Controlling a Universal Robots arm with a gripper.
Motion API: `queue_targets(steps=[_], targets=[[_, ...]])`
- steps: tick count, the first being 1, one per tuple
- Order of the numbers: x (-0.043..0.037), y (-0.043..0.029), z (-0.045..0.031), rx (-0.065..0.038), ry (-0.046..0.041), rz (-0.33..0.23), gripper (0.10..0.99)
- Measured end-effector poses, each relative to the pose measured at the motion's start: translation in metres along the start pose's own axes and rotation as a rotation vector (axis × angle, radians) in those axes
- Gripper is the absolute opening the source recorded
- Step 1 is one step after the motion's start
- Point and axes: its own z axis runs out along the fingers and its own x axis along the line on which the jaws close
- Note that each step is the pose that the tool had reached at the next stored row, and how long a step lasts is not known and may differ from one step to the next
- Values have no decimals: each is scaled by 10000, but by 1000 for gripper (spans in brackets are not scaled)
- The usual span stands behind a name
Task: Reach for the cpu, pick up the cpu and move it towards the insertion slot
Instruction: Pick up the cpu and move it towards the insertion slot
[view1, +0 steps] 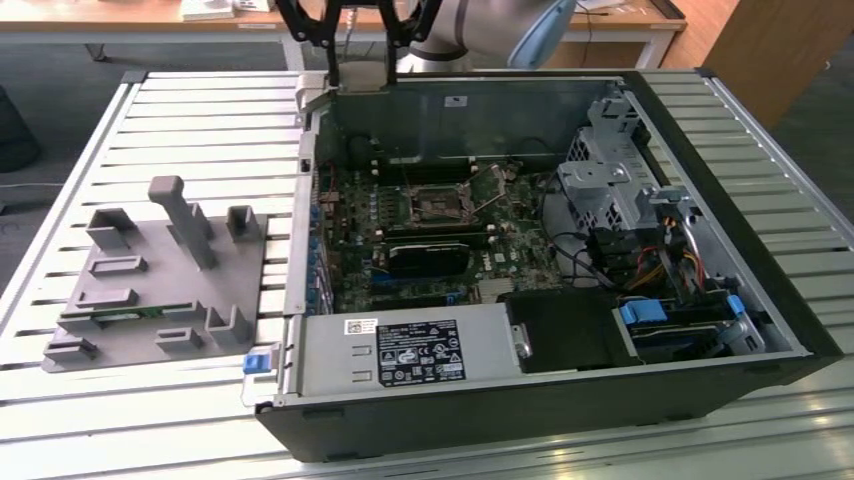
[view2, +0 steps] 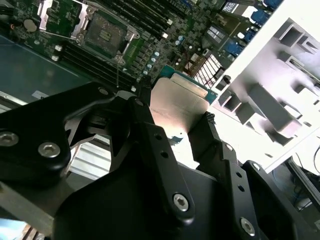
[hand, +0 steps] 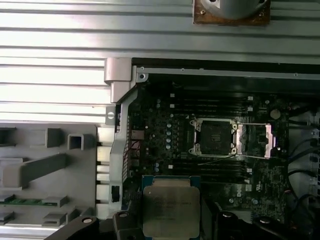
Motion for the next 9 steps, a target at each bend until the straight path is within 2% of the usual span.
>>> queue_targets(steps=[9], targets=[[-197, 72, -1, 1, 0, 0, 545]])
